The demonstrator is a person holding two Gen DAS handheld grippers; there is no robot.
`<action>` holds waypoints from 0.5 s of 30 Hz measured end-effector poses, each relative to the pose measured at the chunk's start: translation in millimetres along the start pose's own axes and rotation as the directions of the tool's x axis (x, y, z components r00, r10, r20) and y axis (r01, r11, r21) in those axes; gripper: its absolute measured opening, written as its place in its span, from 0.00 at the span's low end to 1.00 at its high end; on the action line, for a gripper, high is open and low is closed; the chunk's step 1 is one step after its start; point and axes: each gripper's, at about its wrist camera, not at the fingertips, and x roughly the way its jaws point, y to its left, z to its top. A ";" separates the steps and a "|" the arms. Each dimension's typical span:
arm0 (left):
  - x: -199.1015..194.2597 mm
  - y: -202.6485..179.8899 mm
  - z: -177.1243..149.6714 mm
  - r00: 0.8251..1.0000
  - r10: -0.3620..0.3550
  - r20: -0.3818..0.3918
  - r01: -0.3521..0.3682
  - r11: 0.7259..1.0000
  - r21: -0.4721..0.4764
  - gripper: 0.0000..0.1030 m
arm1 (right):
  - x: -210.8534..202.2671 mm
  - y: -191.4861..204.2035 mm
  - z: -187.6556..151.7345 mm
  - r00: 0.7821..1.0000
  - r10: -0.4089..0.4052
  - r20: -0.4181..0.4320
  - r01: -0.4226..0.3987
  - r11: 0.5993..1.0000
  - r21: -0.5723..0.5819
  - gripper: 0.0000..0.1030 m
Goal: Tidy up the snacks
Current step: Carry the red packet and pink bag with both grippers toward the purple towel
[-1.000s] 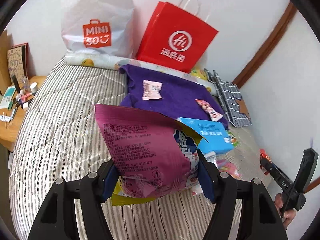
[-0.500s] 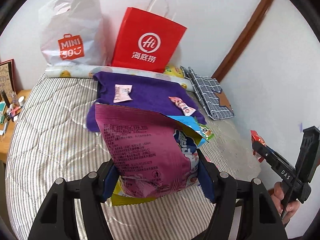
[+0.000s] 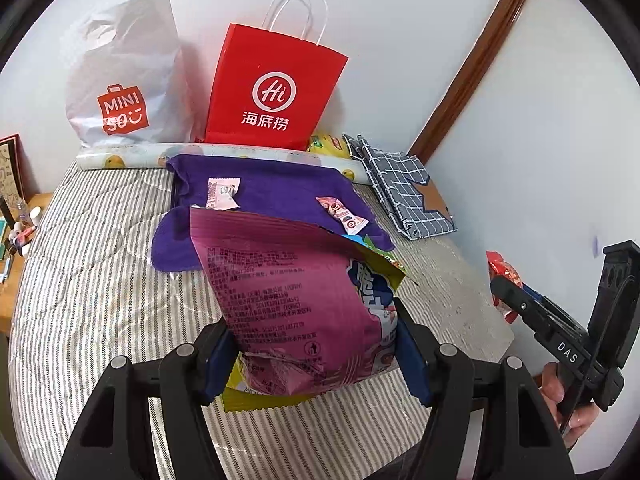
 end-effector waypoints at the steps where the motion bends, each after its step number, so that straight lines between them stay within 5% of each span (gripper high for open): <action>1: 0.1 0.0 1.0 1.000 -0.005 0.001 0.005 1.000 -0.004 0.65 | 0.5 -0.1 0.9 1.000 0.002 0.001 -0.002 1.000 -0.001 0.42; 15: 16.1 2.4 30.7 1.000 -0.013 0.018 0.014 0.999 -0.035 0.65 | 22.0 -2.6 26.2 0.999 0.037 0.005 -0.037 0.999 -0.015 0.42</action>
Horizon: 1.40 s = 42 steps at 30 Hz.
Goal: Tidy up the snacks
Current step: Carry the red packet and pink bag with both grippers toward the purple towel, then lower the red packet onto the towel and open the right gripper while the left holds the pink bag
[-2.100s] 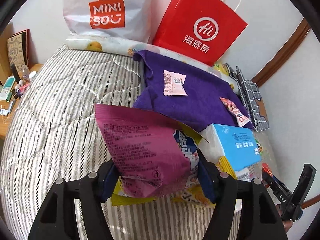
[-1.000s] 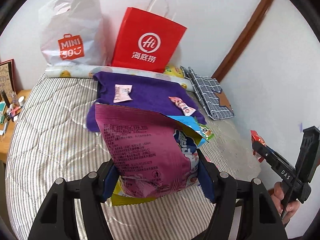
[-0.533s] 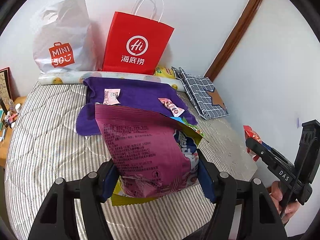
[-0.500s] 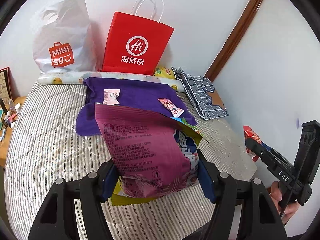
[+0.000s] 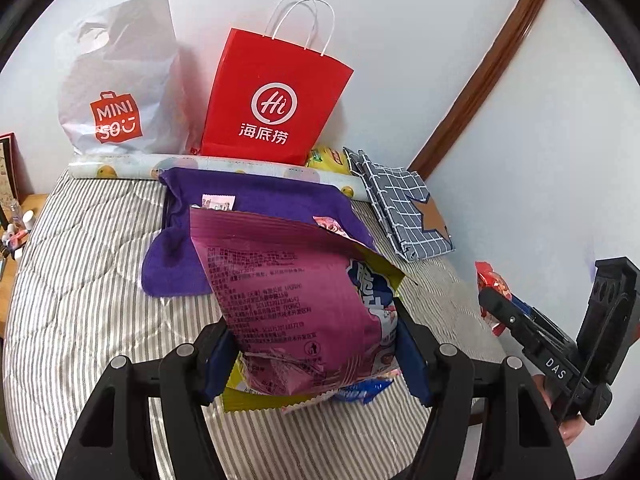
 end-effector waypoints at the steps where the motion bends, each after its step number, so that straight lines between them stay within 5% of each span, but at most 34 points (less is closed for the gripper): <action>1: 1.9 -0.5 2.3 1.000 0.001 -0.001 -0.001 1.000 0.001 0.65 | 2.5 0.0 2.5 1.000 0.003 0.001 -0.003 1.000 -0.002 0.42; 23: 33.5 13.1 52.7 0.999 0.043 -0.002 -0.043 0.999 0.004 0.65 | 79.5 2.9 44.2 0.999 0.031 -0.031 -0.031 0.999 -0.010 0.42; 42: 63.6 62.4 118.1 0.988 0.155 0.021 -0.154 0.987 -0.037 0.65 | 154.2 7.4 104.4 0.999 0.039 -0.009 -0.040 0.999 -0.025 0.42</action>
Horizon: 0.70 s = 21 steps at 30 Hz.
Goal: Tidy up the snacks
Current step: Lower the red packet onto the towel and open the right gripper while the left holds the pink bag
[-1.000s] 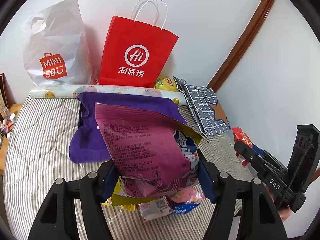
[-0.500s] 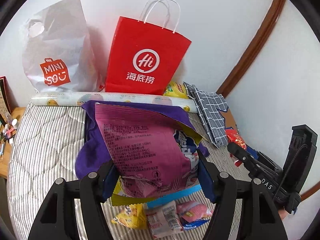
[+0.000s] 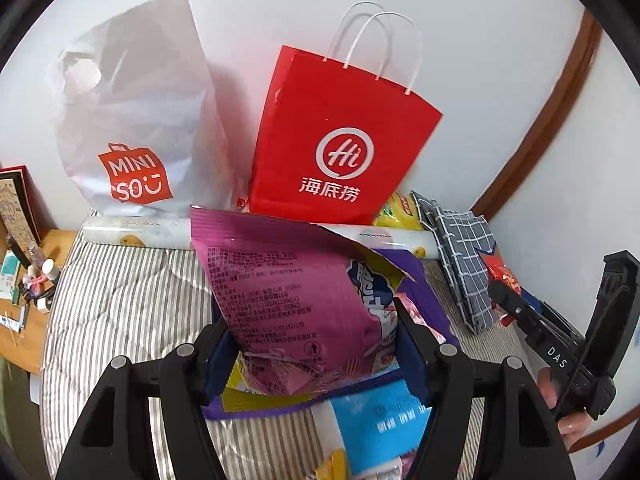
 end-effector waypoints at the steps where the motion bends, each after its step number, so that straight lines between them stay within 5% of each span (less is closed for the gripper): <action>1: 4.5 1.8 2.8 1.000 -0.002 -0.002 0.002 1.000 -0.004 0.65 | 5.5 -0.1 1.5 1.000 0.001 -0.002 -0.001 1.000 0.000 0.42; 10: 57.9 21.4 3.6 0.997 -0.041 -0.066 0.037 0.998 -0.054 0.65 | 77.6 -8.4 -14.4 0.988 0.034 -0.153 -0.029 0.999 0.037 0.42; 21: 111.2 34.5 -28.1 0.979 -0.062 -0.194 0.044 0.994 -0.095 0.65 | 116.1 -7.1 -42.8 0.962 0.010 -0.272 -0.008 1.000 0.008 0.42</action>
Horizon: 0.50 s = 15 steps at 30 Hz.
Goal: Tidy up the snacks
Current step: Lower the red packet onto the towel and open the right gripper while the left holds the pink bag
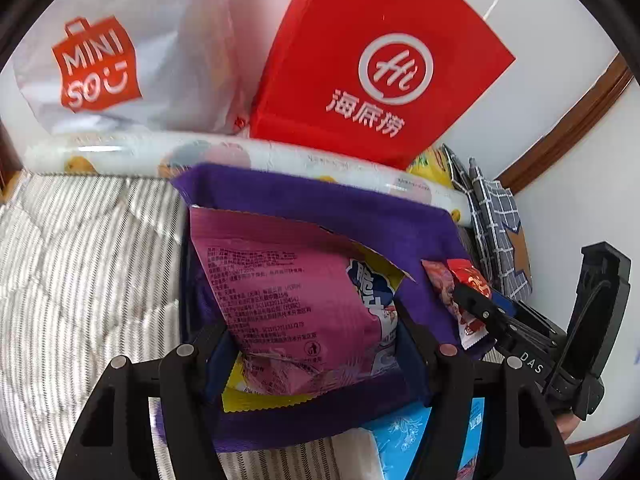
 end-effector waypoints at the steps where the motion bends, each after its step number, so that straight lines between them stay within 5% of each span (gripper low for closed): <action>1: 2.5 -0.6 -0.8 1.000 -0.001 -0.007 0.001 1.000 0.003 0.65 | 2.3 -0.7 -0.1 1.000 -0.001 -0.010 0.001 1.000 0.003 0.42; 15: 22.5 -5.2 -4.9 0.997 0.042 -0.066 -0.040 0.999 0.031 0.66 | 12.9 -3.4 -2.2 0.997 -0.008 -0.078 0.009 1.000 0.003 0.42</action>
